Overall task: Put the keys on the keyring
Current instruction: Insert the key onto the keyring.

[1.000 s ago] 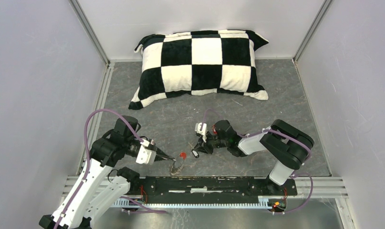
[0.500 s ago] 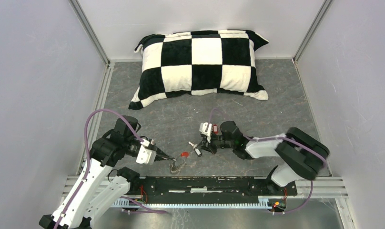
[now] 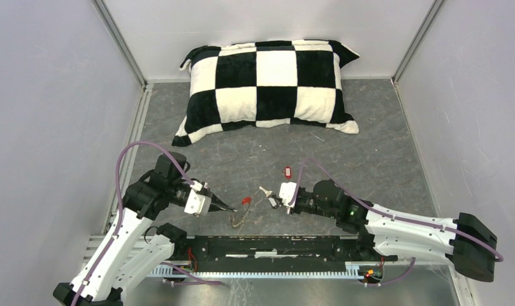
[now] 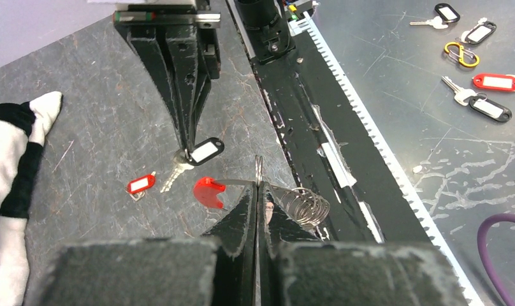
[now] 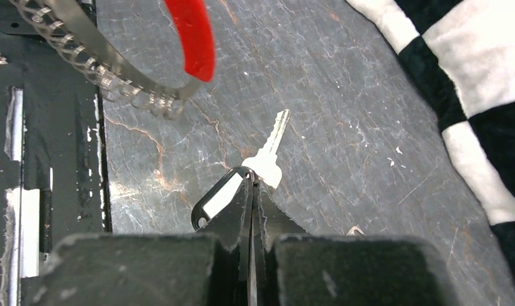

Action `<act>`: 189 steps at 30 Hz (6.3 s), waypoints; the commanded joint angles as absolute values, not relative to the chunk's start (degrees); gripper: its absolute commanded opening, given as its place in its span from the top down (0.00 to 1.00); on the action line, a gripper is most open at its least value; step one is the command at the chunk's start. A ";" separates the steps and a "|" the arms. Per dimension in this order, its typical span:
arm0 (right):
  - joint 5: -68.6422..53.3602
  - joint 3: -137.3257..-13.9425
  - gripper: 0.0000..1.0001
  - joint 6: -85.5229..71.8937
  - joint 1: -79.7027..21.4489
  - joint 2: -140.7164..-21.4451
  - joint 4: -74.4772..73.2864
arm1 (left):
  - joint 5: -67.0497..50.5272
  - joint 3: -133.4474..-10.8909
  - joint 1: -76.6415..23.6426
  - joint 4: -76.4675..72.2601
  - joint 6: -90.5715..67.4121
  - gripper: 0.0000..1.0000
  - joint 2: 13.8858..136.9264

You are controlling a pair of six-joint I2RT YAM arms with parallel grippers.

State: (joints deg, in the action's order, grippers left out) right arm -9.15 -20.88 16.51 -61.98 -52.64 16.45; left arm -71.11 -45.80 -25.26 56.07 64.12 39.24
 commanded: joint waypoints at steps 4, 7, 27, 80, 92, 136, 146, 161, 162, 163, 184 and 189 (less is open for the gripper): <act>6.94 -30.61 1.00 20.17 -71.95 -52.01 10.29 | -74.70 -47.48 -25.36 53.70 60.10 0.98 39.99; 10.89 -34.25 1.00 21.18 -76.41 -54.55 10.08 | -74.63 -47.47 -25.38 53.70 59.95 0.98 39.99; -6.62 -39.01 1.00 20.08 -81.29 -58.80 15.47 | -73.74 -47.14 -25.35 53.70 60.29 0.98 39.10; 6.13 -32.96 1.00 30.41 -83.88 -55.13 31.04 | -78.99 -47.19 -25.36 22.30 21.97 0.98 39.23; 14.80 -30.17 1.00 33.35 -88.10 -54.33 39.56 | -76.95 -46.93 -25.31 21.58 20.70 0.98 39.31; 13.74 -34.02 1.00 36.72 -89.14 -58.89 42.27 | -73.61 -45.39 -25.45 23.98 23.25 0.98 37.09; 13.36 -34.06 1.00 36.66 -89.14 -58.44 42.07 | -71.45 -45.45 -25.41 23.93 22.37 0.98 37.46; 13.75 -33.76 1.00 36.82 -89.21 -57.40 42.28 | -69.30 -44.65 -25.46 24.61 23.01 0.98 37.05; 13.68 -33.82 1.00 36.96 -89.20 -57.39 42.20 | -69.34 -44.65 -25.41 24.87 23.29 0.98 37.08; 13.62 -33.88 1.00 36.93 -89.21 -57.45 42.24 | -69.35 -44.78 -25.41 25.50 23.74 0.98 37.13; 11.56 -37.14 1.00 38.92 -89.12 -58.62 35.90 | -70.20 -45.81 -25.42 32.29 31.71 0.98 38.10; 9.42 -39.08 1.00 39.24 -88.28 -59.70 32.35 | -71.45 -46.98 -25.40 36.65 36.43 0.98 38.69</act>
State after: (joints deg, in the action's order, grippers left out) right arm 12.21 -34.87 38.48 -88.75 -59.18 32.25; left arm -69.65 -44.66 -25.26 32.73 29.93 38.09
